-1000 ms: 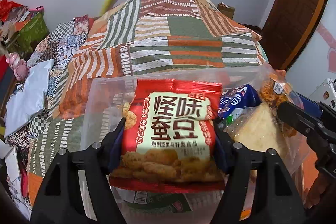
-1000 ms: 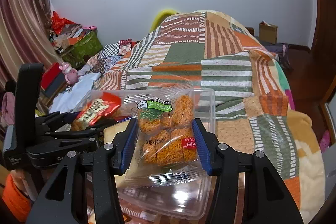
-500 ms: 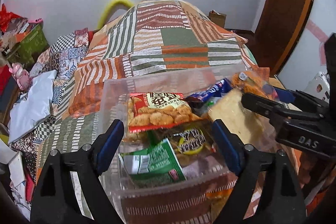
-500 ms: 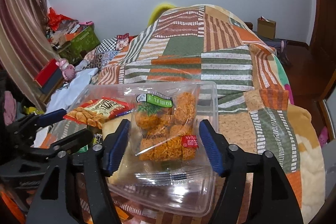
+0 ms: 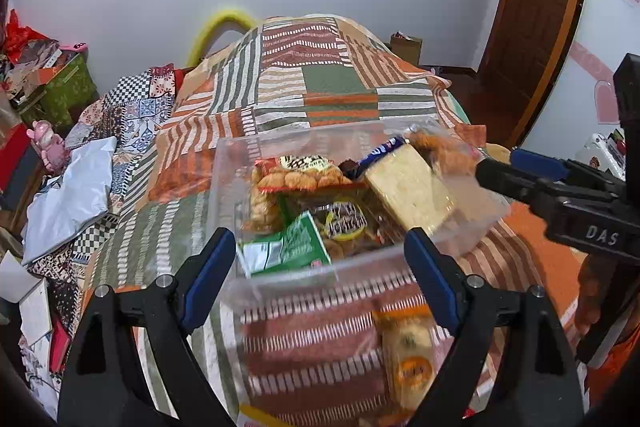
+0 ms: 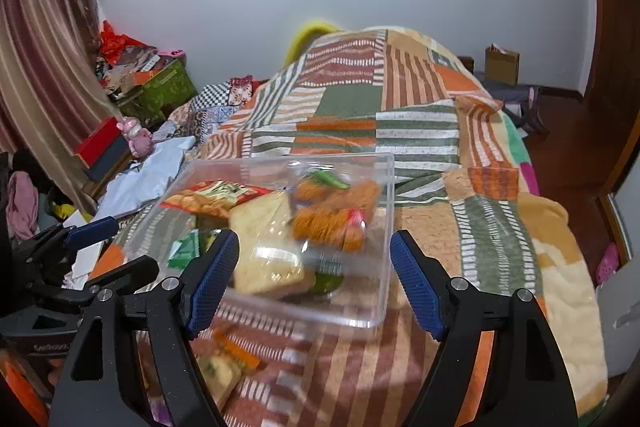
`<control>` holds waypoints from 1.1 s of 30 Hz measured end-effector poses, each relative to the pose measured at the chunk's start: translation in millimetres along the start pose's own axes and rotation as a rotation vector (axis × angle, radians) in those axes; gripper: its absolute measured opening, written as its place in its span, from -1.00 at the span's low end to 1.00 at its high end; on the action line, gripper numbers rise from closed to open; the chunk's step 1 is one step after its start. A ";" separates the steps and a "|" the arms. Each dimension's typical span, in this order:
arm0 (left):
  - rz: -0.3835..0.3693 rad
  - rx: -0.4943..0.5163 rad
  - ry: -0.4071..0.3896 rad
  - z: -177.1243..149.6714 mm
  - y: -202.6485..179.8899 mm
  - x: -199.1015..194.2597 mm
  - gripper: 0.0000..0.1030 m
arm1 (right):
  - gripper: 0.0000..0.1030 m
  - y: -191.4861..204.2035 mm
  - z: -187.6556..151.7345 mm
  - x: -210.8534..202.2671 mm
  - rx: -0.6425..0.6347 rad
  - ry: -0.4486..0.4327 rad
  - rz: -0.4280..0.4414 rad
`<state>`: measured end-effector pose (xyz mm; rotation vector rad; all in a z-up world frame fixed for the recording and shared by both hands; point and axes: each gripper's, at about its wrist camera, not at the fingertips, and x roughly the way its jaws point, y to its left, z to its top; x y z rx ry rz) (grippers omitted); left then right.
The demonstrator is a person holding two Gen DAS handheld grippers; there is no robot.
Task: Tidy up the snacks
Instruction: 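Move both open tools back toward the remaining snacks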
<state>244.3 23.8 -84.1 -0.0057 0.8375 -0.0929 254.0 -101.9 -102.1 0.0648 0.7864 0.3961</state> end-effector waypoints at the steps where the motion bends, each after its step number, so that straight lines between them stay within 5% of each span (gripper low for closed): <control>1: 0.004 0.000 -0.003 -3.1 0.1 -4.6 0.70 | 0.47 0.4 0.4 -2.7 -0.003 -0.003 -0.001; 18: 0.018 -0.053 0.043 -93.5 17.9 -56.1 0.77 | 0.52 34.4 -68.8 -62.2 -0.124 -0.043 -0.027; 33: -0.013 -0.092 0.096 -165.0 24.9 -82.8 0.77 | 0.53 90.0 -144.9 -53.8 -0.234 0.076 0.117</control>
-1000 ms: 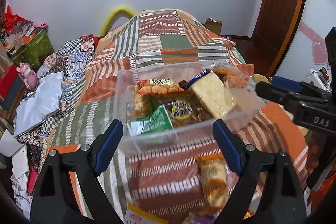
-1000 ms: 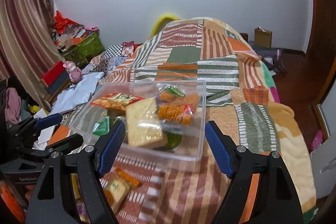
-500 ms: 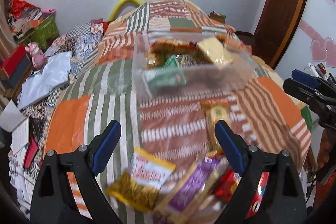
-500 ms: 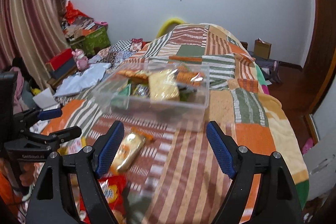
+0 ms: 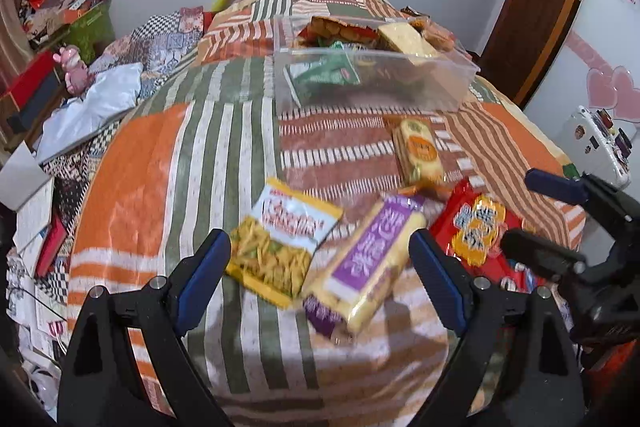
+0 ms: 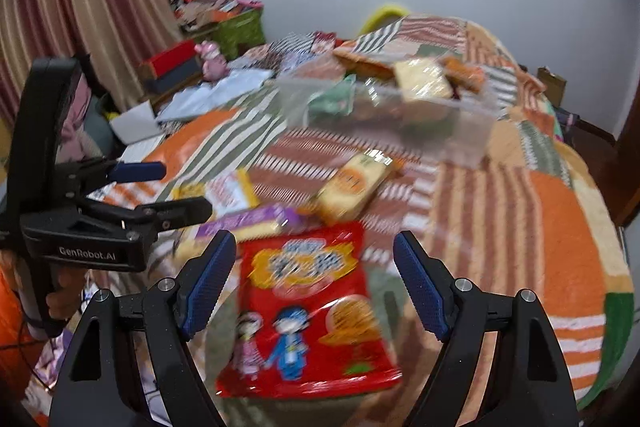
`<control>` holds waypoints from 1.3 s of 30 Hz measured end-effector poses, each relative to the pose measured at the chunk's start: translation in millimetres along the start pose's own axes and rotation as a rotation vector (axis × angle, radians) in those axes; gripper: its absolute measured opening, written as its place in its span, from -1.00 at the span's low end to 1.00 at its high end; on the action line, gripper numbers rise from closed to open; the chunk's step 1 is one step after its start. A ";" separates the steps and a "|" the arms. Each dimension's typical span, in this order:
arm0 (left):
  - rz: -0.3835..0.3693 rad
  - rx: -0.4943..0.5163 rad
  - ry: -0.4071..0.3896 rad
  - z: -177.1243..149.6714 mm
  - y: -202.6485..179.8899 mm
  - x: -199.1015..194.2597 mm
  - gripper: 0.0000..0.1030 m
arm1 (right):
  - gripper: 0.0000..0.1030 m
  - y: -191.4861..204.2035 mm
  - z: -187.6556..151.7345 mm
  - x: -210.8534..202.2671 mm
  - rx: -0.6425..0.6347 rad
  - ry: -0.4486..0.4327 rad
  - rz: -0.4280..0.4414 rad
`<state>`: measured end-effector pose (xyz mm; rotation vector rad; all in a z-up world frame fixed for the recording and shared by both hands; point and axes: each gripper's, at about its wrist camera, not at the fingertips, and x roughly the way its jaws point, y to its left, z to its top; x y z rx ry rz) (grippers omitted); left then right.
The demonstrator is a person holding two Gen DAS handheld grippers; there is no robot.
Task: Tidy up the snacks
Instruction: 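Move both open tools back toward the remaining snacks, then grasp the red cartoon chip bag with the right tool while the left tool grasps the purple roll pack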
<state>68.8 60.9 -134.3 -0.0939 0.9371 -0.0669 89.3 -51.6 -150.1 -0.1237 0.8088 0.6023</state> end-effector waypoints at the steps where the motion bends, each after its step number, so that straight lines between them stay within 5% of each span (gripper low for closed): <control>1: 0.000 0.001 0.007 -3.1 0.0 0.7 0.77 | 0.53 1.4 -3.1 3.1 0.000 0.010 0.002; 9: -0.004 0.020 0.035 -20.4 -5.9 6.2 0.77 | 0.62 6.3 -24.4 21.1 -0.013 0.083 -0.013; 13: -0.010 0.047 0.034 -20.4 -14.2 8.4 0.59 | 0.62 3.1 -30.9 23.9 -0.002 0.100 0.002; 22: -0.050 0.107 0.048 -10.1 -33.0 22.0 0.29 | 0.27 -12.6 -35.2 9.7 0.050 0.063 0.046; 39: -0.034 0.141 0.100 -11.4 -52.1 29.8 -0.05 | 0.27 -45.2 -26.8 -24.9 0.114 -0.048 0.027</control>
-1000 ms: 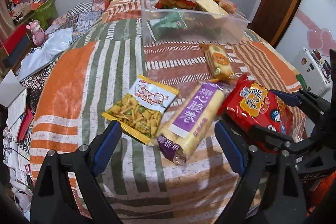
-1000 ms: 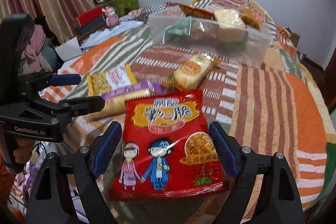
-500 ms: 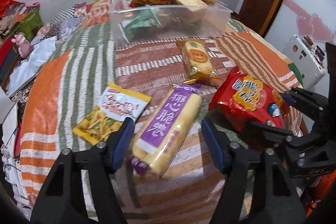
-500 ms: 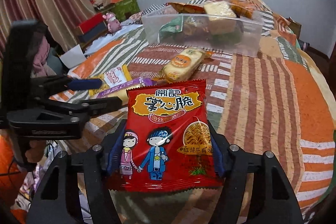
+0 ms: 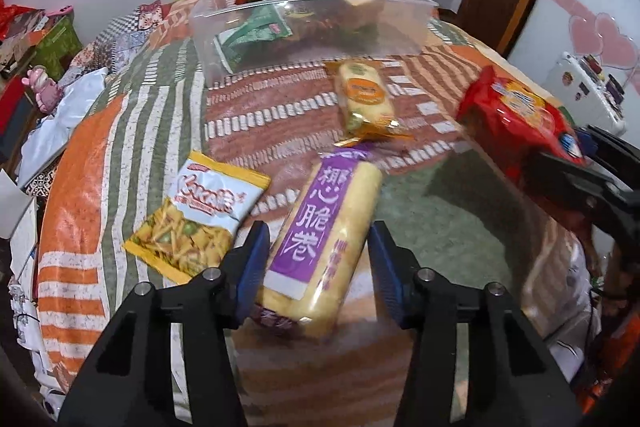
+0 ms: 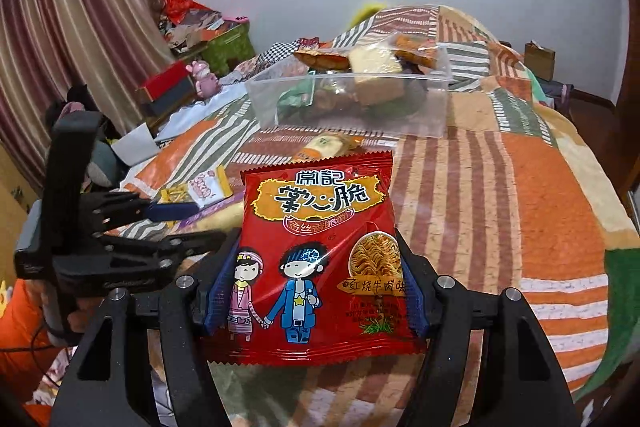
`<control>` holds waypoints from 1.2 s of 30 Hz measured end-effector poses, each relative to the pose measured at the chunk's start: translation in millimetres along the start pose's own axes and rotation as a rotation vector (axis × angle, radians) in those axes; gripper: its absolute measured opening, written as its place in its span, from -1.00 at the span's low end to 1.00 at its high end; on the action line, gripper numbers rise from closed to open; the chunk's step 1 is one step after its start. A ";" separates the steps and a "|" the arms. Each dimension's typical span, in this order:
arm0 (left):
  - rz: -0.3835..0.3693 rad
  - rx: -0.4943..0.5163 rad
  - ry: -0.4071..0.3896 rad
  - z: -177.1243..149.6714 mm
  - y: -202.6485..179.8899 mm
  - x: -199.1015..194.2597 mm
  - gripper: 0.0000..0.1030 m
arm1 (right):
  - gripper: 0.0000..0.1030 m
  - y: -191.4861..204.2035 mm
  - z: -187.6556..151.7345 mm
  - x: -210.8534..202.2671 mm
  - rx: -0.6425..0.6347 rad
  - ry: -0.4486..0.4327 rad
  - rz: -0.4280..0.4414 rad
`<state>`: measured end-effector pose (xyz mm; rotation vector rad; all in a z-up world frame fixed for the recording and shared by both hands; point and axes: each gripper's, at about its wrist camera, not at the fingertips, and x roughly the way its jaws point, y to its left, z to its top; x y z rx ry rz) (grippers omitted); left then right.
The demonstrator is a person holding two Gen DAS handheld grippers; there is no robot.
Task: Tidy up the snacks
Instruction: 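Grasp the red cartoon chip bag with the right tool while the left tool grasps the purple roll pack, then carry both snacks into the clear box and open both tools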
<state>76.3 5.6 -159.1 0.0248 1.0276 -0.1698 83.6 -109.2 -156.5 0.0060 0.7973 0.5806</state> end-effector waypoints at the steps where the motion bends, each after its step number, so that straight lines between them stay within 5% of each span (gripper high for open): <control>1: 0.000 0.012 0.003 -0.3 -2.7 -2.4 -0.06 | 0.27 -1.3 0.2 -1.1 0.002 -0.002 -0.002; 13: 0.011 0.031 0.019 13.3 4.8 21.7 0.11 | 0.27 -12.8 2.5 -10.5 0.030 -0.026 -0.006; 28: 0.033 -0.030 -0.068 4.6 16.1 -13.4 -0.57 | 0.27 -16.5 15.5 -9.5 0.034 -0.046 -0.004; 36: 0.032 -0.063 -0.133 15.9 26.7 -31.6 -0.57 | 0.27 -12.7 31.5 -5.7 0.017 -0.065 -0.010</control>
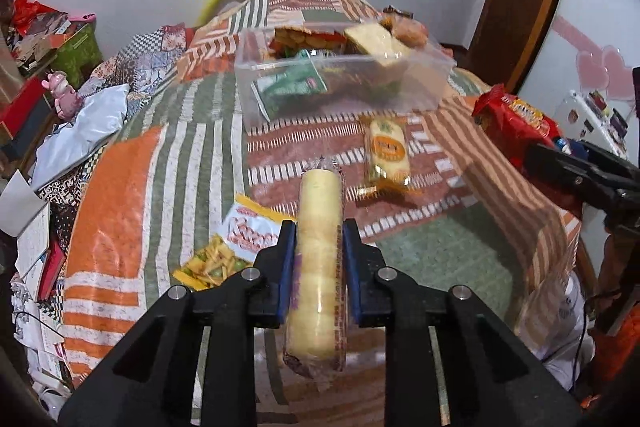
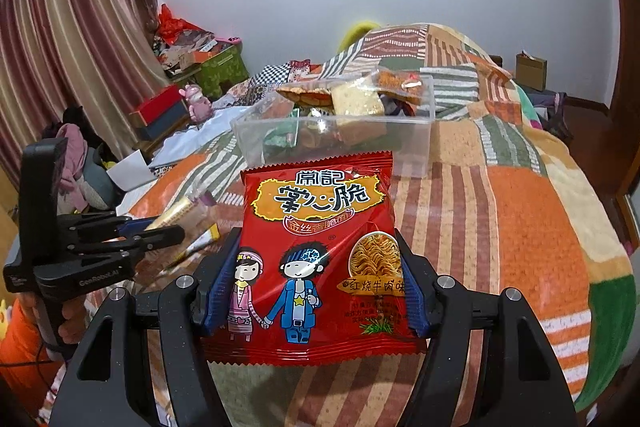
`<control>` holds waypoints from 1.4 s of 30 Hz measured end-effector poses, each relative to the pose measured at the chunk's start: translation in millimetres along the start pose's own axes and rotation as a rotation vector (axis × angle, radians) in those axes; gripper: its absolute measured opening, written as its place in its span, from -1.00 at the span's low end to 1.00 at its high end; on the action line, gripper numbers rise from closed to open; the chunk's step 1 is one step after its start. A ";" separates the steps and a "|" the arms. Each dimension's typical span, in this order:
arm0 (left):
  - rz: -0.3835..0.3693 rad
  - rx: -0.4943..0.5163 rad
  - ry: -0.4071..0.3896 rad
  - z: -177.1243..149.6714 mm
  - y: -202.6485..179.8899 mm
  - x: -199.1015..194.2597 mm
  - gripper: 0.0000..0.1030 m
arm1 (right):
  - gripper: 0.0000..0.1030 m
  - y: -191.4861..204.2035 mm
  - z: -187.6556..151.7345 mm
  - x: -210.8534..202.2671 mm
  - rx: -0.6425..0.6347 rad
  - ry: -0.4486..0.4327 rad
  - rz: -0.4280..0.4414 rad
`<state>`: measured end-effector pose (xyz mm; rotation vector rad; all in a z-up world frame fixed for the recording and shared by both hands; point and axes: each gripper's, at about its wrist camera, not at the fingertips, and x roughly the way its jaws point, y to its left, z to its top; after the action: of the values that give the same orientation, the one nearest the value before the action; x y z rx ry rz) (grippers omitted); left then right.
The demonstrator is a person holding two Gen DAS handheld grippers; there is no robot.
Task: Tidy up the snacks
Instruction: 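Carry both snacks into the clear box and open both tools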
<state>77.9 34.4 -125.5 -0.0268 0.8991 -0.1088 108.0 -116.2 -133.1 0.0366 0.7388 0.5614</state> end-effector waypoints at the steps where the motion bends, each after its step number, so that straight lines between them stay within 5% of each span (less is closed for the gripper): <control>1: 0.001 -0.003 -0.010 3.8 1.4 -1.9 -0.57 | 0.27 0.8 2.5 0.5 -0.004 -0.003 -0.002; 16: 0.004 -0.067 -0.135 86.6 28.2 -1.1 -0.57 | 0.27 14.4 71.5 37.2 -0.056 -0.064 -0.030; 33: -0.025 -0.150 -0.075 172.9 68.8 95.2 -0.57 | 0.27 17.1 135.0 132.7 -0.100 0.017 -0.058; 42: 0.001 -0.157 -0.050 190.7 74.1 134.4 -0.57 | 0.27 14.4 133.9 165.3 -0.120 0.058 -0.101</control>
<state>316.2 89.6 -116.7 -0.1745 0.8563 -0.0367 286.9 -0.2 -133.8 -0.1277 0.7580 0.5108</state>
